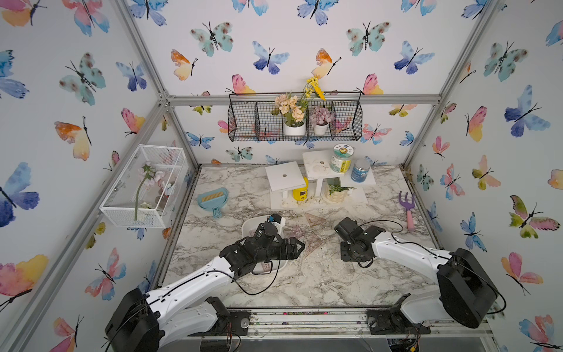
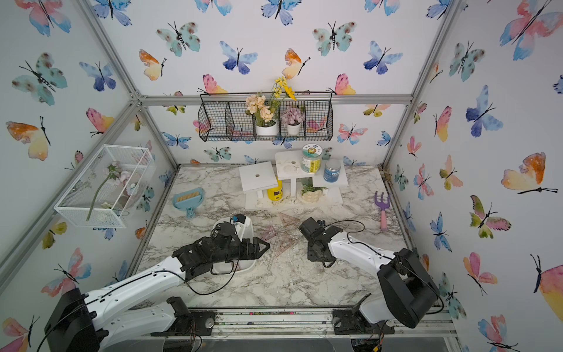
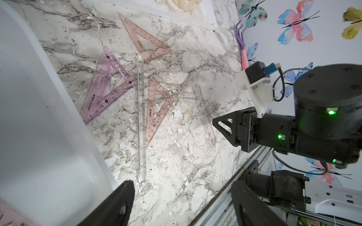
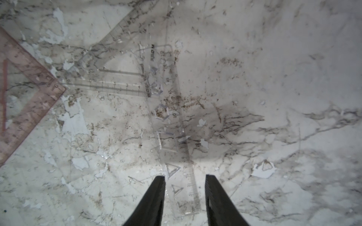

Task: Put the scattered rulers into the storage box
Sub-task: Pick up the ruler from the center of the board.

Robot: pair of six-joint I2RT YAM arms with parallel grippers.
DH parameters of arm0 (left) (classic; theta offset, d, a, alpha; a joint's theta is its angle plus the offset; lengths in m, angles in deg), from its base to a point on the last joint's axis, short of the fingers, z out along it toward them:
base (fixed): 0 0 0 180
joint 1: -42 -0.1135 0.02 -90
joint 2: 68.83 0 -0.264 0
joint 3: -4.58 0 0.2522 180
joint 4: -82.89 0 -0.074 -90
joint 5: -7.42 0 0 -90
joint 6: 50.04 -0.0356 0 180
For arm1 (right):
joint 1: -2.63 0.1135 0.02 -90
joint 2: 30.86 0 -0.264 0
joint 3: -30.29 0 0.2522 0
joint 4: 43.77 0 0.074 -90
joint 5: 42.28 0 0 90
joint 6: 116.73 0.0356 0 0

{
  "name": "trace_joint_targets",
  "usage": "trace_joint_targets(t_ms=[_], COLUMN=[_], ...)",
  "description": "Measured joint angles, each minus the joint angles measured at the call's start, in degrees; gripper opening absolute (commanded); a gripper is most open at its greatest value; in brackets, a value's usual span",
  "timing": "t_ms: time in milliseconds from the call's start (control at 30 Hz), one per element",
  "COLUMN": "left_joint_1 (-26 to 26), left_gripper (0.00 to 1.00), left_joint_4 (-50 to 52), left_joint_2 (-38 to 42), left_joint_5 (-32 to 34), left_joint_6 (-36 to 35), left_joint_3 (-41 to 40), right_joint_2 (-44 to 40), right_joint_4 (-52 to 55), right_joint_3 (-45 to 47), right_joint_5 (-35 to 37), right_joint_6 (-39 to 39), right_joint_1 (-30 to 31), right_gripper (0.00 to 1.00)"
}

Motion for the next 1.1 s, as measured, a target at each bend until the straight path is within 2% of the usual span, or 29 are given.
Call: trace_joint_targets(t_ms=[933,1100], left_joint_1=[0.0,0.0], left_gripper=[0.83,0.83], left_joint_4=[0.0,0.0], left_joint_2=[-0.22,-0.22], left_joint_5=[0.0,0.0], left_joint_6=[0.04,0.07], left_joint_3=[0.0,0.0], right_joint_2=[5.6,5.75], right_joint_4=[-5.05,-5.33], right_joint_3=[1.05,1.05], right_joint_5=[-2.95,-3.26], right_joint_6=[-1.88,-1.88], right_joint_1=[-0.79,-0.79], right_gripper=[0.4,0.36])
